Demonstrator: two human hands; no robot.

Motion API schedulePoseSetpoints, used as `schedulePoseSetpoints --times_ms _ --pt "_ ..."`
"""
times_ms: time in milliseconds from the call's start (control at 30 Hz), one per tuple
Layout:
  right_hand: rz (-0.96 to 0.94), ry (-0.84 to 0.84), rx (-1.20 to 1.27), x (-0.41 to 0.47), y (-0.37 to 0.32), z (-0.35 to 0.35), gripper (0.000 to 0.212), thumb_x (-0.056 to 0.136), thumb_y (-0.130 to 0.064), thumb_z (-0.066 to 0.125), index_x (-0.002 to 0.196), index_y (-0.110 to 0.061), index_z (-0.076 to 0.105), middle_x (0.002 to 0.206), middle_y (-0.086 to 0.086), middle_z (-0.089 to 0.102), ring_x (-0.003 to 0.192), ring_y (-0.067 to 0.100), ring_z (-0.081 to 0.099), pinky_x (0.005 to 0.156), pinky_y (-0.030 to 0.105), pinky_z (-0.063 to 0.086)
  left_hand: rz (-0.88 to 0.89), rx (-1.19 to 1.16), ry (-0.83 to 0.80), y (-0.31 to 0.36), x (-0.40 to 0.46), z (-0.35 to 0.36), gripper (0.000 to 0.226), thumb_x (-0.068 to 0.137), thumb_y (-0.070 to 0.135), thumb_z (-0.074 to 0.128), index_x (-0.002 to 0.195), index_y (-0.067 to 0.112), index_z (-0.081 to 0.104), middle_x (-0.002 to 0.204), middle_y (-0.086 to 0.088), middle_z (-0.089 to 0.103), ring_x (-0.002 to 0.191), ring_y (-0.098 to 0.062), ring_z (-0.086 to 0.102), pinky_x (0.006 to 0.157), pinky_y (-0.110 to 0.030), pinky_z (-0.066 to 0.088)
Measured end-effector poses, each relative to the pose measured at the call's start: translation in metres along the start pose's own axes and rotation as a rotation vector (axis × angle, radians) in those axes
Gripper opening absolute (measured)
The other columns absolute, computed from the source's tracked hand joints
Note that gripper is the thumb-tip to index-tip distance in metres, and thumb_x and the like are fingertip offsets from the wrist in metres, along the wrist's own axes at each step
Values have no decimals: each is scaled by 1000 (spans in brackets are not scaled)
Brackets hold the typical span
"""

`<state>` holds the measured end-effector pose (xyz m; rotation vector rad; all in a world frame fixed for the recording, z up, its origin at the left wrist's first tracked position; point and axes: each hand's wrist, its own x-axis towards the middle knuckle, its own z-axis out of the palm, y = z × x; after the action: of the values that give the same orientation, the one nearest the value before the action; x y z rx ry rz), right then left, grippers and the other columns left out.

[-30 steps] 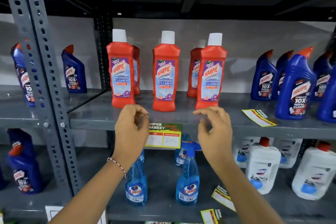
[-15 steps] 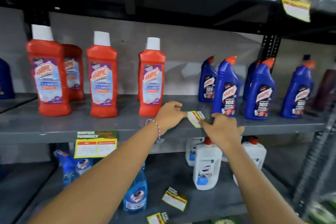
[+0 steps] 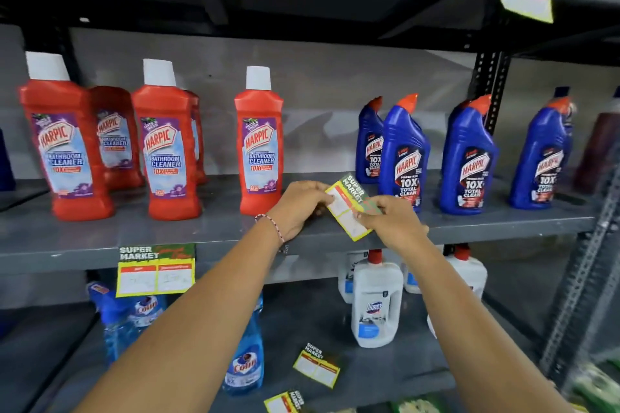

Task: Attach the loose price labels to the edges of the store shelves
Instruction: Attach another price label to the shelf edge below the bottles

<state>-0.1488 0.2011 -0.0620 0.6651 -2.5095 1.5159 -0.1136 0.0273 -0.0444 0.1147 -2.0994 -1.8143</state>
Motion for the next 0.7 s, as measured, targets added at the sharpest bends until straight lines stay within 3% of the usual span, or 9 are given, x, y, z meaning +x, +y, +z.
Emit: schedulePoseSetpoints --times_ms 67,133,200,267,400,467,567,633,700 --pt "-37 70 194 -10 3 -6 10 73 -26 79 81 -26 73 86 -4 76 79 10 68 81 33 51 -2 -5 -10 3 -4 2 18 80 -5 58 71 9 67 52 -1 64 53 -14 50 46 -18 41" --pt "-62 61 360 -20 6 -16 19 78 -6 76 88 -21 72 90 3 75 70 -1 68 69 18 55 -9 -28 -75 6 -11 5 14 80 -2 59 71 7 67 57 -6 63 55 -16 52 47 -20 44" --pt "-102 36 345 -24 13 -31 22 81 1 71 91 -19 70 92 5 74 70 -1 68 63 15 55 0 -1 -112 9 -20 11 8 83 8 66 76 6 70 63 -8 64 54 -13 53 45 -20 43" --pt "-138 -10 274 -23 24 -48 22 84 -1 70 95 -20 69 98 8 74 81 11 69 69 26 57 64 120 -53 14 -29 26 12 81 18 73 81 7 73 61 -3 64 47 -6 48 41 -17 36" --pt "-158 -38 106 -23 56 -81 26 83 -4 71 90 -29 71 96 4 75 86 19 69 75 34 56 147 256 -57 14 -41 74 18 77 13 79 91 4 70 72 -10 70 32 3 49 34 -8 35" --pt "-147 -7 102 -26 73 -96 28 81 -4 73 94 -29 72 94 2 76 84 15 71 68 27 56 151 353 -103 11 -44 99 17 78 11 77 92 7 69 75 -19 72 37 -3 57 37 -16 45" --pt "-71 95 282 -25 98 -117 26 80 -1 74 102 -13 70 90 7 76 75 10 72 58 16 54 118 325 -134 8 -46 136 4 86 8 68 89 5 67 69 -21 70 54 -26 71 51 -33 61" --pt "-60 145 305 -22 113 -127 18 81 -4 74 98 -10 70 86 6 76 76 14 73 59 19 56 104 335 -103 5 -44 157 10 91 10 62 90 1 67 71 -20 71 61 -30 73 49 -29 60" --pt "-52 165 271 -18 129 -133 13 81 -11 75 94 -12 71 85 5 77 80 20 73 67 30 59 113 397 -68 1 -42 174 15 93 13 59 89 -1 66 69 -15 71 63 -31 74 54 -33 62"
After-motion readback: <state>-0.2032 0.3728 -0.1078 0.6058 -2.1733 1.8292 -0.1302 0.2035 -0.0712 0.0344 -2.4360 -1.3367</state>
